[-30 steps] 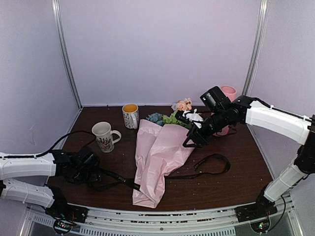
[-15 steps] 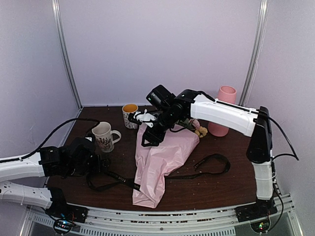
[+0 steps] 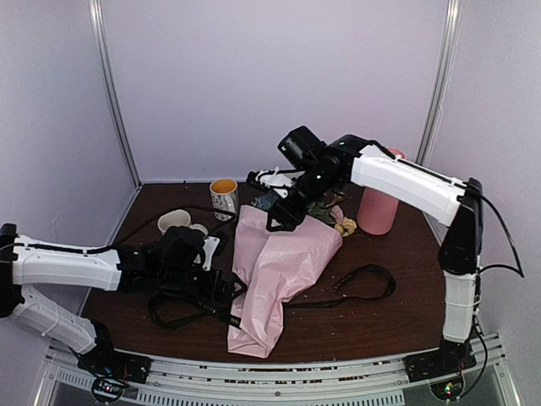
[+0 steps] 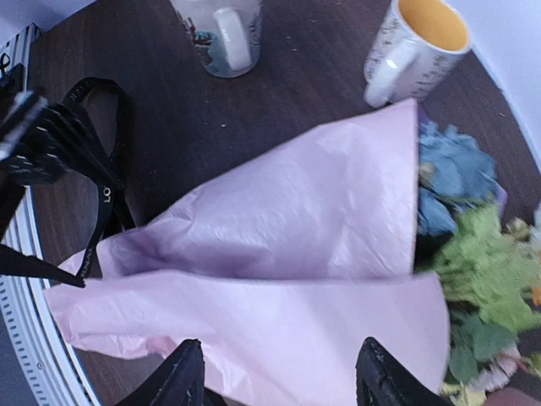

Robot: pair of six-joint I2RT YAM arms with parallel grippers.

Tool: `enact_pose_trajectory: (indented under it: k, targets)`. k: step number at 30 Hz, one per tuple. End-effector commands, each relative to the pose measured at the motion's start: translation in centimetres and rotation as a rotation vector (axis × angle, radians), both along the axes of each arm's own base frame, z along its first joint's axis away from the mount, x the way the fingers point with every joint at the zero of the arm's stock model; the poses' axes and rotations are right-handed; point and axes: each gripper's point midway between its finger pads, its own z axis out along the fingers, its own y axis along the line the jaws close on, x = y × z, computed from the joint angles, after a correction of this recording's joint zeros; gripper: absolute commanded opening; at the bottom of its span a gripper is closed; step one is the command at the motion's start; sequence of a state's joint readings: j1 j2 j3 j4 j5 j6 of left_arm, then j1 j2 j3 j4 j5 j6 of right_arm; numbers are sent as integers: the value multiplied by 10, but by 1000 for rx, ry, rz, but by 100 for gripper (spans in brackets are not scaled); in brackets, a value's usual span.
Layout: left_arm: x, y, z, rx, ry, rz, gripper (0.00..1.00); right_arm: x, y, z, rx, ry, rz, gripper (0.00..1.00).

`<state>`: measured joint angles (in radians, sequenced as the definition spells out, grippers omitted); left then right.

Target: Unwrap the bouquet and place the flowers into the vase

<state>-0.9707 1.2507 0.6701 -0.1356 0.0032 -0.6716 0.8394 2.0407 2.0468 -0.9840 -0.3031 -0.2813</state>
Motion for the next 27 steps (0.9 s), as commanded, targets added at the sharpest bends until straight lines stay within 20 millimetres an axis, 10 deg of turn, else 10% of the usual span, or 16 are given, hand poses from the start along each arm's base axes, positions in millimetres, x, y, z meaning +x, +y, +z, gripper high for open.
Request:
enact_pose_trajectory:
  k: [1, 13, 21, 27]
  targets:
    - [2, -67, 7, -96, -9, -218, 94, -3, -69, 76, 75, -110, -95, 61]
    - [-4, -215, 18, -88, -54, -649, 94, -16, -204, 97, 89, -193, -308, 61]
    - [-29, -286, -21, 109, -92, -874, 97, -31, -224, 89, 89, -183, -331, 61]
    - [-46, -283, -34, 250, -155, -928, 98, -34, -225, 82, 91, -155, -328, 61]
